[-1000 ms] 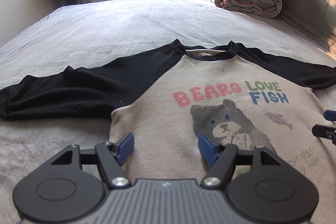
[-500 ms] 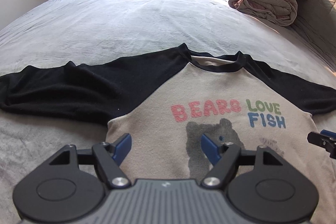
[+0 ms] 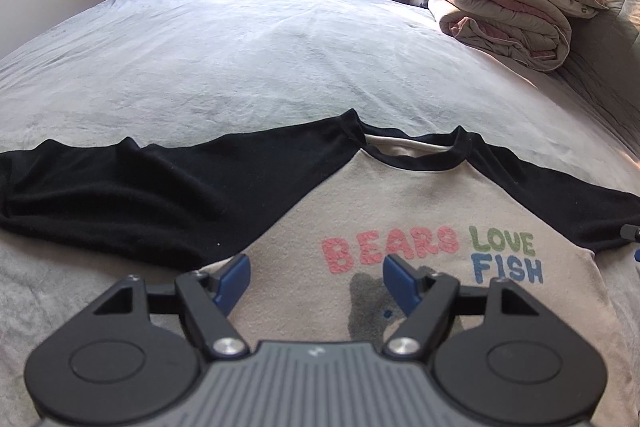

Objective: Fold clothes

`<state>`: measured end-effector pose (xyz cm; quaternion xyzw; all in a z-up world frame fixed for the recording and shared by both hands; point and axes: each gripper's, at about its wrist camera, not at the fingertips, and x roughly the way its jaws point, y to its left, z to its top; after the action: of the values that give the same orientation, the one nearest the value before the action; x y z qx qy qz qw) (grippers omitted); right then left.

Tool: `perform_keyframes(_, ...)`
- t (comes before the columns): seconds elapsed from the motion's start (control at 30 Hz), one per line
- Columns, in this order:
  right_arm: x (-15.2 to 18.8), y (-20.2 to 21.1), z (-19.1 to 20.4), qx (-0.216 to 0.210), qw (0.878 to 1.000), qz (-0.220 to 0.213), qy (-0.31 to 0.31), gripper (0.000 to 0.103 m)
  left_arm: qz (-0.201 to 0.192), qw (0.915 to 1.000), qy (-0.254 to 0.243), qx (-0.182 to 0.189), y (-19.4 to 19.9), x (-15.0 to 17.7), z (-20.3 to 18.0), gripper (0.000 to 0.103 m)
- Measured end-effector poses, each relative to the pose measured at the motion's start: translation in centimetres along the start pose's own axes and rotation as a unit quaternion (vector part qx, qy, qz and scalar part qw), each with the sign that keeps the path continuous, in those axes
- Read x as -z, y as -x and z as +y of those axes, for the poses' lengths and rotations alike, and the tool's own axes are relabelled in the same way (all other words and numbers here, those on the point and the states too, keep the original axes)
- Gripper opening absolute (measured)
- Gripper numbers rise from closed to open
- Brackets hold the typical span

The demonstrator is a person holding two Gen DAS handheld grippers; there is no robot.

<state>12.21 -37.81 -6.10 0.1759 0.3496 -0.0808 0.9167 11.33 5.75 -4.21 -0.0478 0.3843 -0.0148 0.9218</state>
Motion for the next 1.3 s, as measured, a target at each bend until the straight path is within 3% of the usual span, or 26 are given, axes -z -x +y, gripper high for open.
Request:
perform_keyframes(0.23, -2.3, -0.7, -5.9, 0.015, 0.995, -0.023, -0.099, 0.065, 0.012, 0.9999, -0.011, 0.002, -1.1, 0.3, -1.0, 0.074)
perform_keyframes(0.33, -3.0, -0.9, -7.3, 0.009, 0.99, -0.027, -0.137, 0.053, 0.016, 0.9997, -0.016, 0.0, -1.6, 0.4, -1.4, 0.074)
perform_keyframes(0.43, -3.2, -1.3, -7.5, 0.001, 0.989, -0.019, -0.144, 0.039, 0.021, 0.9996, -0.02, -0.001, -2.1, 0.6, -1.7, 0.074)
perform_keyframes(0.47, -3.1, -1.3, -7.5, 0.0, 0.989, -0.016, -0.145, 0.025, 0.022, 0.9995, -0.021, -0.002, -2.2, 0.6, -1.8, 0.074)
perform_keyframes(0.5, -3.1, -1.4, -7.5, -0.001, 0.989, -0.013, -0.146, 0.003, 0.023, 0.9995, -0.022, -0.003, -2.3, 0.6, -1.9, 0.074)
perform_keyframes(0.73, -3.0, -1.2, -7.0, 0.004, 0.99, -0.002, -0.14, 0.002, 0.026, 0.9993, -0.025, -0.007, -2.6, 0.7, -1.9, 0.074)
perform_keyframes(0.8, -2.9, -1.1, -6.8, -0.005, 0.99, 0.002, -0.14, 0.015, 0.026, 0.9994, -0.024, -0.007, -2.6, 0.7, -1.9, 0.074)
perform_keyframes(0.87, -2.9, -1.0, -6.5, -0.022, 0.989, 0.008, -0.144, 0.02, 0.026, 0.9994, -0.023, -0.006, -2.6, 0.7, -1.8, 0.074)
perform_keyframes(0.9, -2.8, -0.9, -6.3, -0.034, 0.988, 0.012, -0.149, 0.031, 0.026, 0.9994, -0.023, -0.006, -2.6, 0.7, -1.8, 0.074)
perform_keyframes(0.97, -2.5, -0.8, -5.8, -0.059, 0.985, 0.018, -0.16, 0.043, 0.026, 0.9994, -0.024, -0.006, -2.6, 0.7, -1.8, 0.074)
perform_keyframes(1.07, -1.9, -1.4, -4.1, -0.1, 0.98, 0.045, -0.164, 0.043, 0.026, 0.9994, -0.023, -0.007, -2.5, 0.7, -1.8, 0.074)
perform_keyframes(1.13, -1.5, -1.9, -2.8, -0.112, 0.981, 0.057, -0.151, 0.036, 0.027, 0.9993, -0.024, -0.007, -2.6, 0.7, -1.8, 0.074)
perform_keyframes(1.17, -1.3, -2.1, -2.2, -0.113, 0.981, 0.064, -0.145, 0.026, 0.027, 0.9993, -0.026, -0.008, -2.6, 0.7, -1.9, 0.074)
perform_keyframes(1.2, -1.2, -2.0, -2.1, -0.106, 0.982, 0.066, -0.142, 0.008, 0.027, 0.9992, -0.027, -0.008, -2.6, 0.7, -1.9, 0.074)
perform_keyframes(1.3, -0.9, -1.9, -1.7, -0.084, 0.985, 0.072, -0.134, 0.004, 0.027, 0.9991, -0.032, -0.01, -2.5, 0.8, -1.8, 0.074)
